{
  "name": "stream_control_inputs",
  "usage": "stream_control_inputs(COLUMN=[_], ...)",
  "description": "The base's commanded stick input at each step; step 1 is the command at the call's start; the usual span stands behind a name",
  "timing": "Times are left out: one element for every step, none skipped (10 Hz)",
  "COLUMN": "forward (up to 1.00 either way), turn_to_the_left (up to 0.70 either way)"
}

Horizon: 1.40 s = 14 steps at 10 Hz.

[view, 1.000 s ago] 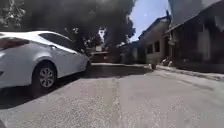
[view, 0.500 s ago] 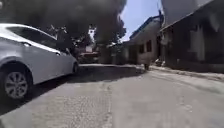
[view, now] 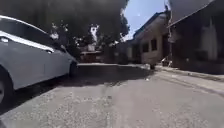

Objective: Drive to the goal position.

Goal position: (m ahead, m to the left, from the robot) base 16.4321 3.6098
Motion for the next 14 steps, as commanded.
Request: stream_control_inputs(forward=[1.00, 1.00, 1.00, 1.00, 1.00, 1.00, 1.00, 1.00, 1.00, 1.00, 1.00, 1.00, 1.00, 1.00], turn_to_the_left=[0.01, 0.01, 0.01, 0.01, 0.01, 0.01, 0.01, 0.01, 0.01, 0.01, 0.01, 0.01, 0.01, 0.01])
